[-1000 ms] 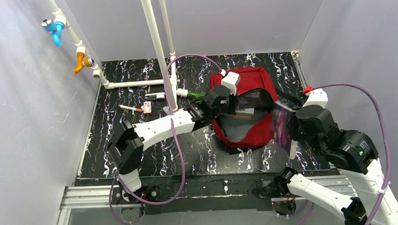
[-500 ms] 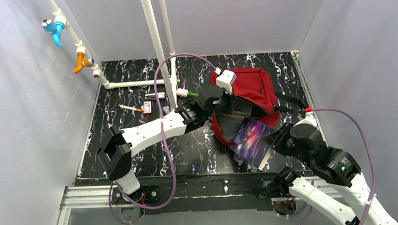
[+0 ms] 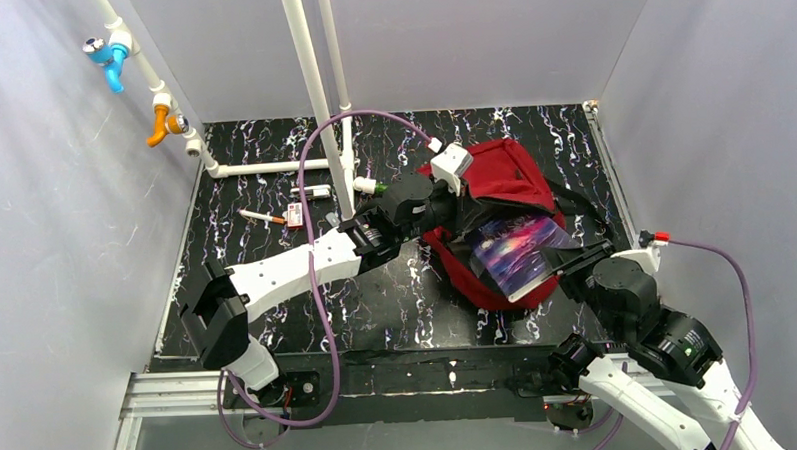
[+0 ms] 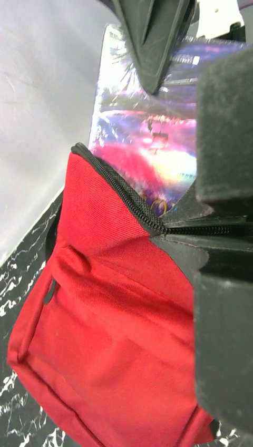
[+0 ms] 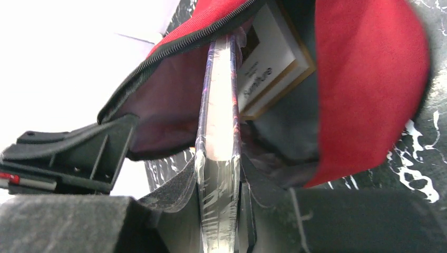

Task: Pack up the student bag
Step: Place the book in the student bag.

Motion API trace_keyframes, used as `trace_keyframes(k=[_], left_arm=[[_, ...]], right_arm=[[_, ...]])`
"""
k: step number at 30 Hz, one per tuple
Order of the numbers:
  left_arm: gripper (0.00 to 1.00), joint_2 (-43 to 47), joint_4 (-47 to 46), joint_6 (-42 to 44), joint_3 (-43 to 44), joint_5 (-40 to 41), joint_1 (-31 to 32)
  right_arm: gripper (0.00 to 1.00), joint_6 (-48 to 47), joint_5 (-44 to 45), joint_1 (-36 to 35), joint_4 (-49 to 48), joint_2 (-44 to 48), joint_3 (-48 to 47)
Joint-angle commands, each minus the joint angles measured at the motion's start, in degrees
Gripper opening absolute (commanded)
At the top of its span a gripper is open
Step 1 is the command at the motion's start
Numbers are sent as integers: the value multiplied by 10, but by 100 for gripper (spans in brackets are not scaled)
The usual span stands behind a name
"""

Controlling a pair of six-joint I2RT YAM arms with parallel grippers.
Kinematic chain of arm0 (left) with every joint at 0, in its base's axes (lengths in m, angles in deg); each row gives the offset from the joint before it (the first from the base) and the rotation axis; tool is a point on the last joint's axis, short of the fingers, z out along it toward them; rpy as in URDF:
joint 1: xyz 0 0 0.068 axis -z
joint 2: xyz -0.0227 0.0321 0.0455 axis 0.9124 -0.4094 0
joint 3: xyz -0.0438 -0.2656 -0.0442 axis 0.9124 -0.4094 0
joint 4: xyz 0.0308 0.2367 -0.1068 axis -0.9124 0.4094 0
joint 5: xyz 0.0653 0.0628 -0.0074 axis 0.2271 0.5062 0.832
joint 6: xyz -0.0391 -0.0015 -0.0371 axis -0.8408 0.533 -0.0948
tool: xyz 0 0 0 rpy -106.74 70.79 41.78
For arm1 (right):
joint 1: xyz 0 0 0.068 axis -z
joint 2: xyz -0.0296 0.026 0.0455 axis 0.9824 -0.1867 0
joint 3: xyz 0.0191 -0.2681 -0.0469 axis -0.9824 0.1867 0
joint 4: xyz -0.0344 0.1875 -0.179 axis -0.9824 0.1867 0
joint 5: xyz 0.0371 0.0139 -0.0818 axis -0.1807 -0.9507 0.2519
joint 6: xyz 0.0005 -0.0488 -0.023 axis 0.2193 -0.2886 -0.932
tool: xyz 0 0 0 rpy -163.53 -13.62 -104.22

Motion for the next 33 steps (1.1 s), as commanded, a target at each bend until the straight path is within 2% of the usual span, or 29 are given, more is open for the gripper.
trace_keyframes(k=[1, 5, 12, 15, 19, 24, 31, 33], left_arm=[[0, 44, -52, -4, 3, -45, 1], [0, 44, -66, -15, 9, -63, 2], [0, 48, -74, -6, 14, -41, 2], [0, 47, -78, -7, 21, -48, 1], [0, 54, -84, -23, 25, -58, 1], [0, 68, -88, -41, 20, -63, 1], [0, 73, -92, -64, -2, -57, 1], [0, 71, -82, -48, -1, -54, 1]], right_arm=[[1, 92, 60, 0, -152, 6, 27], [1, 131, 40, 0, -195, 18, 79], [1, 129, 79, 0, -90, 40, 66], [1, 137, 81, 0, -102, 70, 98], [1, 140, 60, 0, -172, 83, 142], [1, 144, 59, 0, -262, 53, 166], [1, 113, 116, 0, -474, -5, 274], [1, 124, 122, 0, -525, -22, 310]])
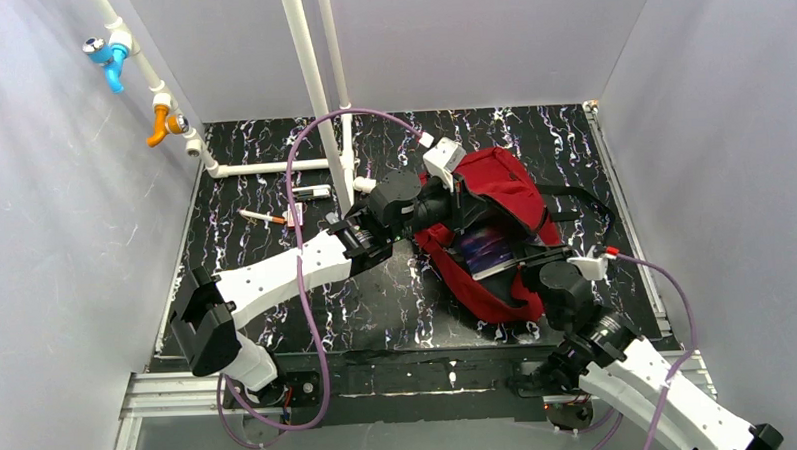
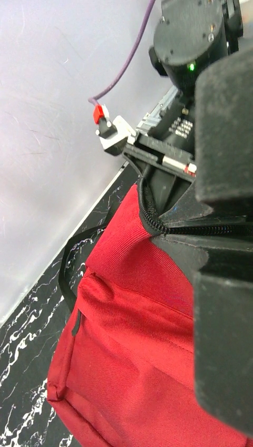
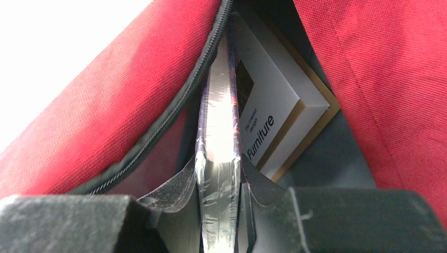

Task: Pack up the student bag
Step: Place the book in the student bag.

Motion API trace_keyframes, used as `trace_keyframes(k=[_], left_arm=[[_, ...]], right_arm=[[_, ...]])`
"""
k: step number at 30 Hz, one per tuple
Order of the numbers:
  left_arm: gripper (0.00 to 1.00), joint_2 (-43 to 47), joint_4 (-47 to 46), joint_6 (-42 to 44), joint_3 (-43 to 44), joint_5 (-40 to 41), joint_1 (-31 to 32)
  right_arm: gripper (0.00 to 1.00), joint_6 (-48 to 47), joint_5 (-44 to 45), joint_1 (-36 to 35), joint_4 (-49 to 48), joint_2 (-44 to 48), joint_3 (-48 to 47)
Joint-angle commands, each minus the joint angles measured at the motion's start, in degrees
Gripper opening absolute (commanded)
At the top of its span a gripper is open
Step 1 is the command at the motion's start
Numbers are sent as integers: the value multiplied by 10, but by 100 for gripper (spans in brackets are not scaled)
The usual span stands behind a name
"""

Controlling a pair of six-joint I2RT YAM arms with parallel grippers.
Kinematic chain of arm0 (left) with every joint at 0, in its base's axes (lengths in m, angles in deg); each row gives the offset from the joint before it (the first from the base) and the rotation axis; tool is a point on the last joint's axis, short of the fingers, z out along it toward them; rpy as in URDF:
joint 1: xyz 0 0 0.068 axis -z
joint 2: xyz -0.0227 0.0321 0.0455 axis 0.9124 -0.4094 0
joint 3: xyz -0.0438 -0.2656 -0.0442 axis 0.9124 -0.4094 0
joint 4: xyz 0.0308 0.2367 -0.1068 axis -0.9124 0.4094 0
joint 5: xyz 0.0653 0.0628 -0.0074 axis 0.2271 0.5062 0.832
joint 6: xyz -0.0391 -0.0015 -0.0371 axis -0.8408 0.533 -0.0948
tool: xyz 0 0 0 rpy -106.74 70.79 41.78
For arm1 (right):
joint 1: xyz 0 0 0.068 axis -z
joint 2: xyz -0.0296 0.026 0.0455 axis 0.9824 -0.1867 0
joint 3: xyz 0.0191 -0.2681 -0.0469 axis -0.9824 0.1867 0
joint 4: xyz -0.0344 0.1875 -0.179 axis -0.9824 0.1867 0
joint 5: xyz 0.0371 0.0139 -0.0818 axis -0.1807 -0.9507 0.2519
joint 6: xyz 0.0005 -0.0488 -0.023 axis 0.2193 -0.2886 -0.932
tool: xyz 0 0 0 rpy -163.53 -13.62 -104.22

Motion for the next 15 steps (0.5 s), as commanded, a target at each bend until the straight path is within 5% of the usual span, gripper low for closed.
trace_keyframes(k=[1, 3, 8, 15], left_arm=[[0, 42, -36, 2, 2, 9, 0], [0, 46, -30, -4, -9, 18, -7], [0, 44, -26, -16, -19, -26, -25], [0, 37, -24, -44, -29, -27, -28]], right_arm=[[1, 18, 61, 0, -263, -25, 64], [1, 31, 59, 0, -301, -28, 98], [27, 22, 67, 0, -257, -29, 109], [62, -128, 13, 0, -263, -121, 103]])
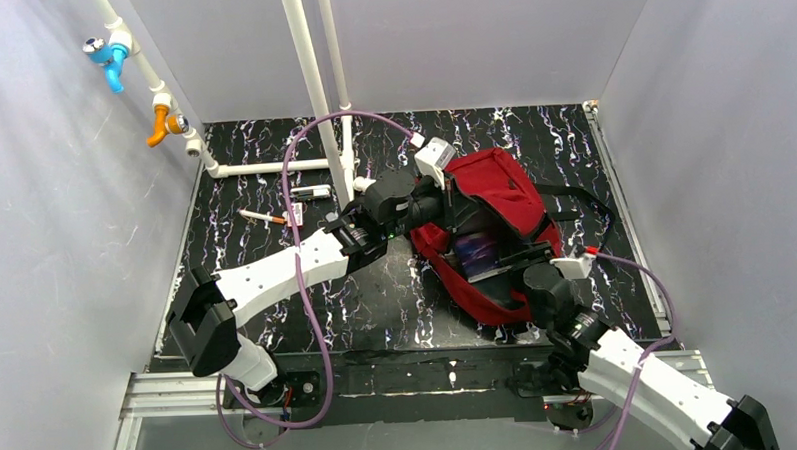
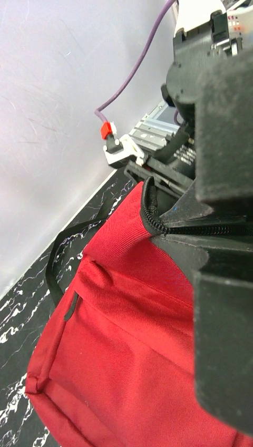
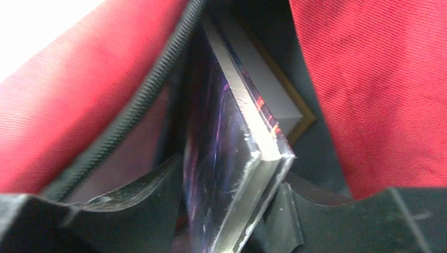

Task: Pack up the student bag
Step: Place the book in the student bag.

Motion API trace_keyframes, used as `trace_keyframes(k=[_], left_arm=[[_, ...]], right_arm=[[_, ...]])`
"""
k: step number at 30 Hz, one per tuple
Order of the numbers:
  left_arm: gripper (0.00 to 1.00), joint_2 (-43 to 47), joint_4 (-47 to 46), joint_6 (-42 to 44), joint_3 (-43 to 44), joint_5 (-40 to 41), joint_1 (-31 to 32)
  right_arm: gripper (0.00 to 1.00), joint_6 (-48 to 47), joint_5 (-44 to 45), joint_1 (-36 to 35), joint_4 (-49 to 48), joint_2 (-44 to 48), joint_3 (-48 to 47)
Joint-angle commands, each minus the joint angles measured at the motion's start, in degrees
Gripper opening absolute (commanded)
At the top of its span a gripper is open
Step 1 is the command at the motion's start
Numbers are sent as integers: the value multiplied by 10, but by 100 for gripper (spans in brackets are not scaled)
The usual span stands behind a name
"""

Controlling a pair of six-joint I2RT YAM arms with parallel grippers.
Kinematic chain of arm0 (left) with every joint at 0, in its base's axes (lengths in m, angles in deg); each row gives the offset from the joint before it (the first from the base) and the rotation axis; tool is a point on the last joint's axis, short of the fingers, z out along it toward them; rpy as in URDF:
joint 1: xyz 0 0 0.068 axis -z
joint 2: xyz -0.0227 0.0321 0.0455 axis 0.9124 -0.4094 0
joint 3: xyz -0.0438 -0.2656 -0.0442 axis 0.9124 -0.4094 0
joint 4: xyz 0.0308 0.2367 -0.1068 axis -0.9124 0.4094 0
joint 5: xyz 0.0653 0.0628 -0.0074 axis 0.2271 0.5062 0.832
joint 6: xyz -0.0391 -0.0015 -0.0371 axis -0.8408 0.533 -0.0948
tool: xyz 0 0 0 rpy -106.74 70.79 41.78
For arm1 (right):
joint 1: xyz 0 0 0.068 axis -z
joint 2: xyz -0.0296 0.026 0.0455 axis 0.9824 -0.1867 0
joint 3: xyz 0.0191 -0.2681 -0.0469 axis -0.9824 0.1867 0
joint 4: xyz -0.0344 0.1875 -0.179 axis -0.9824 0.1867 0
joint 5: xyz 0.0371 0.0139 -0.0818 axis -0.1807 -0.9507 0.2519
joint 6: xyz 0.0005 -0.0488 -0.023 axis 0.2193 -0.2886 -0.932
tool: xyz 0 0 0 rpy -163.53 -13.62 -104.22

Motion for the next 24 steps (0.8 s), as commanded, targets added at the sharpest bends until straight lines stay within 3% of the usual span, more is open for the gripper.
trace_keyframes(k=[1, 4, 8, 9, 12, 14, 15, 17, 18, 19, 20, 22, 24], left_arm=[[0, 32, -29, -20, -5, -15, -2], [0, 35, -29, -24, -11, -15, -2], [0, 40, -29, -26, -20, -13, -3], [0, 38, -29, -31, -23, -16, -3], [0, 32, -29, -42, -24, -23, -4], [0, 31, -28, -50, -27, -29, -4], [0, 33, -28, -54, -32, -31, -4], [0, 40, -24, -58, -45, -26, -4], [0, 39, -20, -63, -47, -30, -4], [0, 39, -18, -66, -47, -33, -4], [0, 38, -16, -67, -48, -35, -4], [0, 36, -15, -68, -49, -39, -4], [0, 34, -15, -67, -51, -42, -3]], right_arm=[[66, -103, -29, 1, -34, -58, -19], [74, -176, -128, 0, -16, -73, -40], [86, -235, -223, 1, 79, -56, -68], [98, -262, -264, 1, 138, -43, -94], [98, -290, -325, 0, 144, -27, -86], [93, -300, -332, 0, 63, -11, -44], [81, -291, -284, 0, 21, -9, -29], [67, -317, -240, 1, -131, -59, -7], [47, -365, -232, 1, -221, -145, -26], [30, -408, -232, 1, -229, -187, -61], [24, -422, -235, 1, -238, -203, -73], [23, -461, -231, 1, -274, -211, -70], [29, -480, -192, 2, -301, -200, -56]])
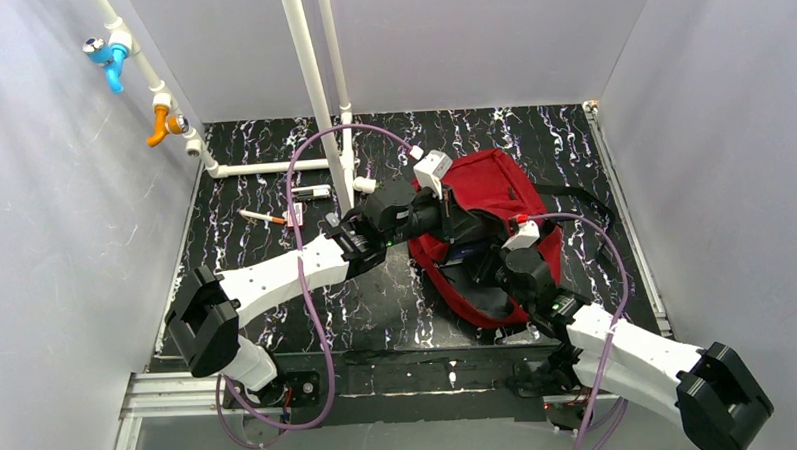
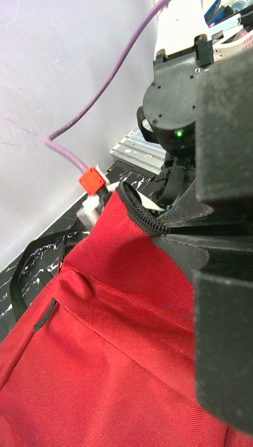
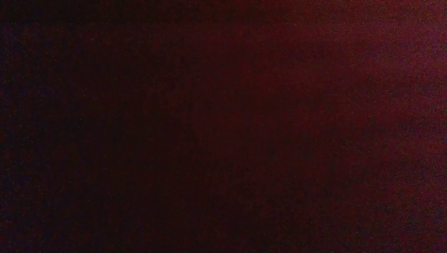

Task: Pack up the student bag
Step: Place the book in the student bag.

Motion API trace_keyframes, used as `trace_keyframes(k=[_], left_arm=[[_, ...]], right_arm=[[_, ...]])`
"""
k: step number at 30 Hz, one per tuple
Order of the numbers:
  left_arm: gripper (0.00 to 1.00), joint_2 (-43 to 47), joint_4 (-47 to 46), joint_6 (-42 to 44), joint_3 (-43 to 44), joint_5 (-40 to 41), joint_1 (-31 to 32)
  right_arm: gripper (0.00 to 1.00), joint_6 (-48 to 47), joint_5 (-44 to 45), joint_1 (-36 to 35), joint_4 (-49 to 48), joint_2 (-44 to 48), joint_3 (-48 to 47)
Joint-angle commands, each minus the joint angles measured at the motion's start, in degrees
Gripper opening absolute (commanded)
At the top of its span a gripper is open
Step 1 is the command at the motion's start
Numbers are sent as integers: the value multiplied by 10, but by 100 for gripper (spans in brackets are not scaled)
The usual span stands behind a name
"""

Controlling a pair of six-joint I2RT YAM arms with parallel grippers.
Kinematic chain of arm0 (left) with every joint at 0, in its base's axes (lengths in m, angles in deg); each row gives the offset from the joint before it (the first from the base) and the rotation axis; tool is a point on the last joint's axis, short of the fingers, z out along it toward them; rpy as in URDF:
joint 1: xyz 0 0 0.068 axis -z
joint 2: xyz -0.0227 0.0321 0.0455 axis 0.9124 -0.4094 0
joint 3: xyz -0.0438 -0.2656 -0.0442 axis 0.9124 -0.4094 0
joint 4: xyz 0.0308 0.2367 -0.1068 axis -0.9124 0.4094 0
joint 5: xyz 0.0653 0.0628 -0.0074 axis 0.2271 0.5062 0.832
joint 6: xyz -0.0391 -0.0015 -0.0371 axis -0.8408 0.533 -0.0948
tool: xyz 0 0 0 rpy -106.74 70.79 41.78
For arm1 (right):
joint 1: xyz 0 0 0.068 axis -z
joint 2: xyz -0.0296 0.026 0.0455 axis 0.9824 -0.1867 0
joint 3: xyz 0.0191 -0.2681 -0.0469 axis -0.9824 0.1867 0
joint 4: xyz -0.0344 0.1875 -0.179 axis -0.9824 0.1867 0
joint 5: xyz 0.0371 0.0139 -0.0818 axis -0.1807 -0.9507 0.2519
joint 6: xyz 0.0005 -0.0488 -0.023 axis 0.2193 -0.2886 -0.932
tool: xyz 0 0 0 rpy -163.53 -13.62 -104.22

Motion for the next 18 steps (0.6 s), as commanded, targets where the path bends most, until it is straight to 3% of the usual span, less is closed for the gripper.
trace_keyframes(k=[1, 5, 8, 11, 14, 18], left_arm=[[0, 31, -8, -3, -8, -14, -3], [0, 27, -8, 3, -12, -13, -3], [0, 28, -7, 10, -16, -14, -3], [0, 35, 5, 30, -20, -5, -3], [0, 42, 32, 52, -23, 10, -5], [0, 40, 41, 57, -27, 17, -9]], right_arm=[[30, -98, 83, 2, -169, 17, -10], [32, -105, 88, 2, -163, 20, -3], [43, -92, 92, 2, -86, 34, -10], [53, -72, 80, 2, 69, 67, -51], [73, -69, 51, 2, 230, 107, -96], [78, -40, 27, 1, 434, 141, -177]])
